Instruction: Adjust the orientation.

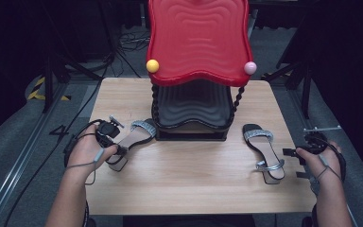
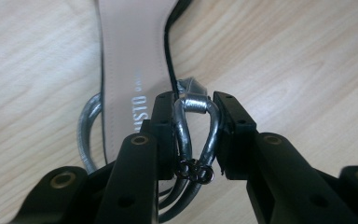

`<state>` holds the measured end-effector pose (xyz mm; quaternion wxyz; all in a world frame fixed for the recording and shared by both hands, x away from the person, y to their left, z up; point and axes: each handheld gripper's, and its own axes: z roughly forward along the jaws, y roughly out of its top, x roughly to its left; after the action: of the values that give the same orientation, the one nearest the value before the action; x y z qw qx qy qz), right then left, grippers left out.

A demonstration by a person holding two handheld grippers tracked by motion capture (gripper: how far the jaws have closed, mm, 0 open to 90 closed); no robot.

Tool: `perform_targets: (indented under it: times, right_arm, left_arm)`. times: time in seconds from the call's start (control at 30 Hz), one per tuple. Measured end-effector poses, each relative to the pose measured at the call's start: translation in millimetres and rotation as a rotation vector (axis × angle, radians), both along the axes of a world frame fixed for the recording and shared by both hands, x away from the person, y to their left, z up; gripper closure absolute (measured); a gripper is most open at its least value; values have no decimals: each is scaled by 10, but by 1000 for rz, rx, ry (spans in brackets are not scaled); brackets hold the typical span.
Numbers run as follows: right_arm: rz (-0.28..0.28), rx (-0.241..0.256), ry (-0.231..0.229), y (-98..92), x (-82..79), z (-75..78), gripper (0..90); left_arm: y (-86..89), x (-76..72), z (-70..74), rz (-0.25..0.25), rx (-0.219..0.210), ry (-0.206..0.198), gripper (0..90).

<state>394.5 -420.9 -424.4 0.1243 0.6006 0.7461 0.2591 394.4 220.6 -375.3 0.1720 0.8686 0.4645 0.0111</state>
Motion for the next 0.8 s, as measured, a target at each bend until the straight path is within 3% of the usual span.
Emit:
perform_targets:
  times: [0.13,0.23,0.27,0.33,0.5,0.67,0.8]
  right_arm:
    - [-6,5,0,-27,-13,2,354]
    - [-6,7,1,-26,-11,0,354]
    - [-6,6,1,-22,-10,-1,353]
    - [-4,9,1,-14,-9,-2,347]
    - [-5,8,-5,-11,-20,6,340]
    - [-13,5,-4,-24,-27,0,337]
    - [-13,-1,3,-12,-28,-19,330]
  left_arm:
    - [11,-12,13,16,-32,-18,576]
    - [12,-21,25,19,-29,-49,381]
    - [9,-21,33,20,-20,-74,381]
    - [8,-4,54,20,-11,-132,269]
    - [14,44,65,54,-85,-179,211]
    - [39,123,58,85,-129,-207,222]
    - [53,203,8,135,-139,-214,242]
